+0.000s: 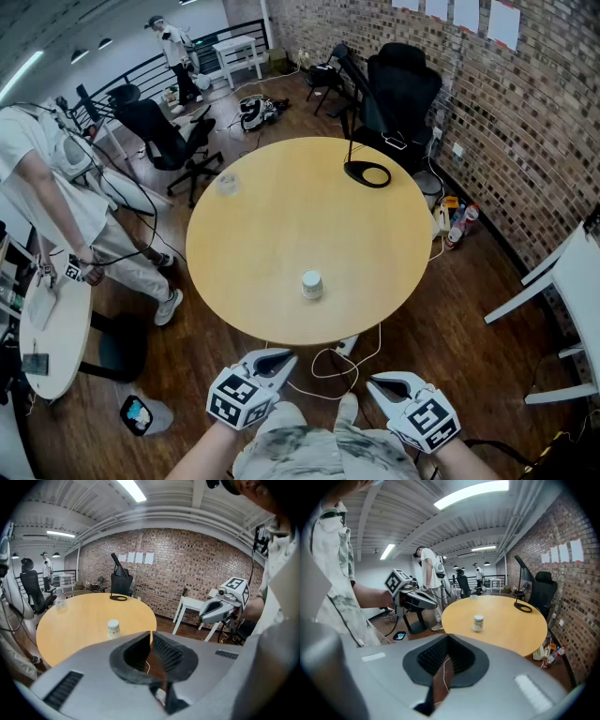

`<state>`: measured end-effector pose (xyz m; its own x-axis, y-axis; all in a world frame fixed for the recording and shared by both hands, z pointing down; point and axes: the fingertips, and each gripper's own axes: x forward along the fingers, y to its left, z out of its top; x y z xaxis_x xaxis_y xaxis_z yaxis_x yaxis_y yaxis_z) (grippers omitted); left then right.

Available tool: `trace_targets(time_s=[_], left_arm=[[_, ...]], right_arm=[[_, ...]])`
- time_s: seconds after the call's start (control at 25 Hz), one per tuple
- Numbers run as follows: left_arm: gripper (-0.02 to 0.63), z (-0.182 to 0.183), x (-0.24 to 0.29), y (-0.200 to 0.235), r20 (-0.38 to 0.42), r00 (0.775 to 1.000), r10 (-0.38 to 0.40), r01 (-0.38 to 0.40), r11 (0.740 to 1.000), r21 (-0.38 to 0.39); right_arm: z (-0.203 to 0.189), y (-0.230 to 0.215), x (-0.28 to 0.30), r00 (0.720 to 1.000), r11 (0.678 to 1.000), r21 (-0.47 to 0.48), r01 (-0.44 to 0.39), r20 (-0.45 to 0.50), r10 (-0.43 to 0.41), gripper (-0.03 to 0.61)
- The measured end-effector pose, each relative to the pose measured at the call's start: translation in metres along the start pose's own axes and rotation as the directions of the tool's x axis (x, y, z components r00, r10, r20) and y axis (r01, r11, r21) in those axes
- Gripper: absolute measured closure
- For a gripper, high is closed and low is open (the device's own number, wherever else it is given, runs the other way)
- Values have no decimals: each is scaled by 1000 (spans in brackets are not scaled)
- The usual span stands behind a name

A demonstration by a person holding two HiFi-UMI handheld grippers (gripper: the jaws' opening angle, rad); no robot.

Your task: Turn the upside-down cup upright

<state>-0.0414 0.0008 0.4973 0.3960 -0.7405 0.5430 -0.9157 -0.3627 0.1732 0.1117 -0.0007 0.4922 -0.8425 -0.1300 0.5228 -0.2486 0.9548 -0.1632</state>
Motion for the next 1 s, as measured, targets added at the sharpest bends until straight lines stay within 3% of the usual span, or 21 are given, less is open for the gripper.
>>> trace_targets(time_s=[0.12,0.28,0.4,0.6,0.76,0.88,1.0], left_arm=[[458,11,42,38,-63,998,0,1,1000,9],[362,25,99,93,-179,983,25,-5,994,111],[316,22,143,112,-270,962,24,24,984,176],[290,1,200,151,-435,900,20,99,963,250],[288,-19,231,173,-520,854,25,153,943,296],[286,-25,248,168,-548,836,-12,211,930,301],[336,-29,256,174,-537,843,-23,220,926,306]], right_arm=[[3,-31,2,1000,1000,17,22,-19,-22,575],[1,-57,4,995,992,85,93,-27,-91,575],[0,-72,-8,985,975,140,173,-32,-170,575],[17,-86,-5,958,942,178,284,-17,-286,575],[16,-84,3,939,914,219,341,-37,-341,575],[16,-76,2,924,893,237,382,-75,-375,575],[16,-72,8,914,880,247,406,-93,-395,575]])
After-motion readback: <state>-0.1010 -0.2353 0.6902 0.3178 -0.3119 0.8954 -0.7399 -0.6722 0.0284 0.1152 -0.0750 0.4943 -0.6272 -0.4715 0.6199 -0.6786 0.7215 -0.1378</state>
